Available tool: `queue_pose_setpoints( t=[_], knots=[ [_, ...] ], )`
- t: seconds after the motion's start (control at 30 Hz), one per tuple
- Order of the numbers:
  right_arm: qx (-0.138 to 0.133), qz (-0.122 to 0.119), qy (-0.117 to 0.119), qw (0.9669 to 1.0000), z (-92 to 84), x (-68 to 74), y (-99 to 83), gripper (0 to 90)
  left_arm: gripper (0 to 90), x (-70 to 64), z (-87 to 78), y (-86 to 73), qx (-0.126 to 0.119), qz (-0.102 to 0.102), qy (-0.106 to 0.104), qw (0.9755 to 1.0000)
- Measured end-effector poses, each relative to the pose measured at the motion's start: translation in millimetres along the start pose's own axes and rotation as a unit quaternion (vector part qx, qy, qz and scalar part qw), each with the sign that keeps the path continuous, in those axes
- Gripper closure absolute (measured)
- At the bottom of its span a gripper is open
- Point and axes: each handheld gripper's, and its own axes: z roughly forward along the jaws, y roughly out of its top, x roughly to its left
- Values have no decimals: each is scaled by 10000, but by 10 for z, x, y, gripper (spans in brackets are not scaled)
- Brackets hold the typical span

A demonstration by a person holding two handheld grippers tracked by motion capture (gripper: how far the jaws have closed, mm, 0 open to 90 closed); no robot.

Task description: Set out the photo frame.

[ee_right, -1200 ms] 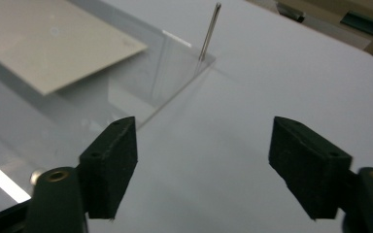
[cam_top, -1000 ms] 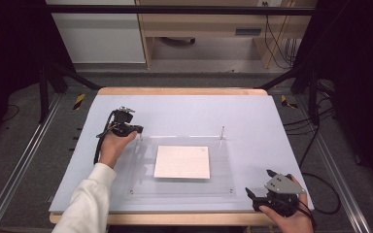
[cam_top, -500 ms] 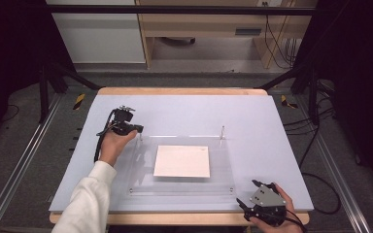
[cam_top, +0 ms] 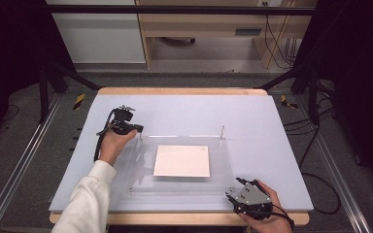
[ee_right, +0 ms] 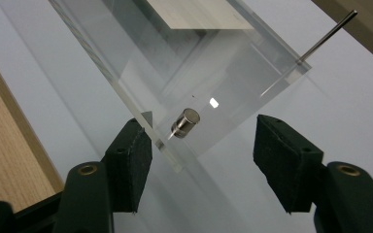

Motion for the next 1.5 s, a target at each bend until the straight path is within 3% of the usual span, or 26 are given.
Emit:
queue_pose_setpoints(
  t=[0.33,0.47,0.7,0.93,1.13,1.2,1.3,1.37,1.5],
  knots=[
    [-244,-74,16,9997,22,-16,45,389,850,26,14,16,-6,-28,-43,10000],
    [-287,-225,53,9993,50,-2,66,416,850,28,16,15,-14,-14,-50,10000],
    [-475,-416,-108,9979,31,22,80,445,849,32,17,-3,-90,-24,-41,9999],
    [-453,-390,-57,9982,45,15,80,423,848,26,12,-7,-79,11,-35,10000],
    [-586,-656,-168,9960,31,71,128,506,847,17,10,-14,-117,23,24,9999],
    [-578,-701,-178,9957,27,76,134,516,844,1,8,-28,-175,52,83,9998],
    [-556,-756,-190,9954,16,79,156,523,802,-17,-68,-58,-461,118,168,9987],
    [-550,-746,-189,9955,8,73,168,527,733,-47,-173,-74,-729,185,276,9968],
    [-540,-730,-201,9957,-11,62,203,538,638,-133,-401,-130,-1030,446,340,9931]
  ],
)
